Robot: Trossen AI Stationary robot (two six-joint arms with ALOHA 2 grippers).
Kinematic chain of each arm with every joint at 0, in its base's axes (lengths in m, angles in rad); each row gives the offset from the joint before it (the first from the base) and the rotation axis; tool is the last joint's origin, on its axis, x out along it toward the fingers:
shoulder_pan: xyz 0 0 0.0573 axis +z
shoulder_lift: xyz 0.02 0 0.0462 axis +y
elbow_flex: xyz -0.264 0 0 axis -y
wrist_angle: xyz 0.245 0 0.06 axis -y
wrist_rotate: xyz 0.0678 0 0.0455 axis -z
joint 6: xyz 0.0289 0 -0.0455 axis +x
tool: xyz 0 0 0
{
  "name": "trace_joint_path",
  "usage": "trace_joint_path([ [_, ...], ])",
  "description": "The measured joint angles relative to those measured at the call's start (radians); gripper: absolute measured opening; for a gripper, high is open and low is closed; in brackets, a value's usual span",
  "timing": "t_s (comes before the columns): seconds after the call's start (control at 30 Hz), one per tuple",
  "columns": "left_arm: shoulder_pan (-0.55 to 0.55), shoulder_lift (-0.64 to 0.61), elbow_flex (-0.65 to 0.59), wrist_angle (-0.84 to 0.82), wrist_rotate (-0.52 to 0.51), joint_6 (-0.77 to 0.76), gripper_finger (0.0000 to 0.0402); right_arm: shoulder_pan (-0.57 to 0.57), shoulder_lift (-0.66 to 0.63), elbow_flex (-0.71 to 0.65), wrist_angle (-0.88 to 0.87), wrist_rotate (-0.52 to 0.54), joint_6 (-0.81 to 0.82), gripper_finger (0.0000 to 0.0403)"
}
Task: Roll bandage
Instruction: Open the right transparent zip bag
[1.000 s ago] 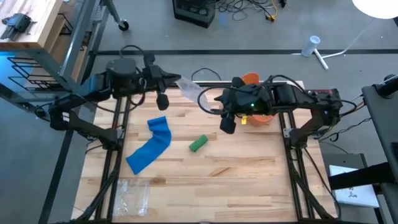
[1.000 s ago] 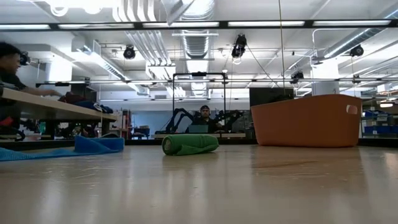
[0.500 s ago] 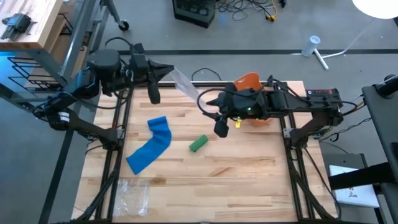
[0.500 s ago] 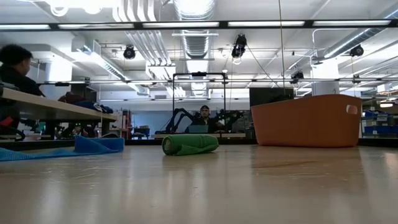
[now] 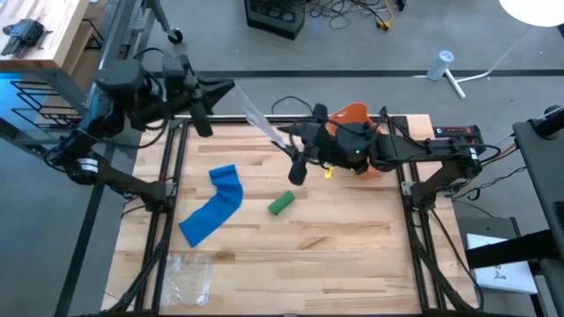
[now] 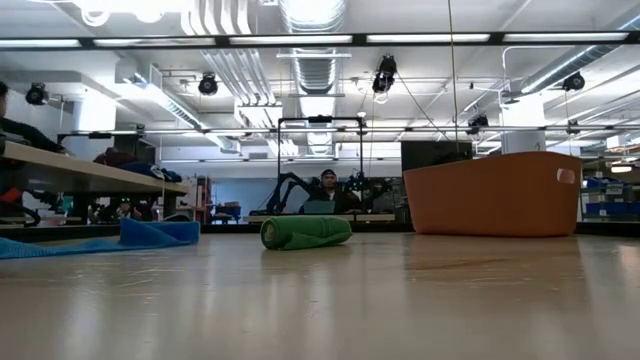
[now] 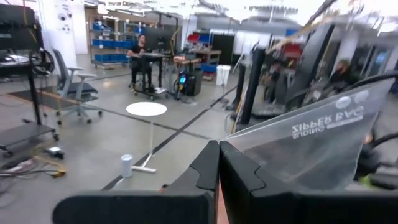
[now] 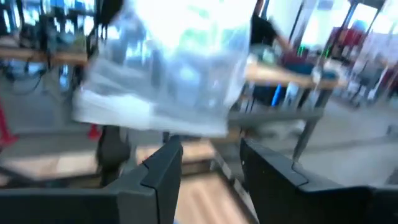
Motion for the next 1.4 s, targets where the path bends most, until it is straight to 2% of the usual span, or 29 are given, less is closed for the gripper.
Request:
trace_joint_path([
  [0.2,0.001,0.002,0.031,0.001,-0.002,-0.083,0.0,0.001,0.028,0.0,0.187,-0.042,-0.137,0.0155],
  [0.63,0.001,0.031,0.036,0.095,-0.012,-0.137,0.0,-0.002,0.029,-0.006,0.209,-0.042,-0.14,0.0145],
  [0.93,0.001,0.047,0.036,0.117,-0.015,-0.192,0.0,-0.003,0.028,-0.029,0.238,-0.005,-0.134,0.0154],
  [1.4,0.001,0.049,0.036,0.13,-0.089,-0.267,0.0,-0.003,0.04,-0.032,0.258,-0.009,-0.12,0.0165],
])
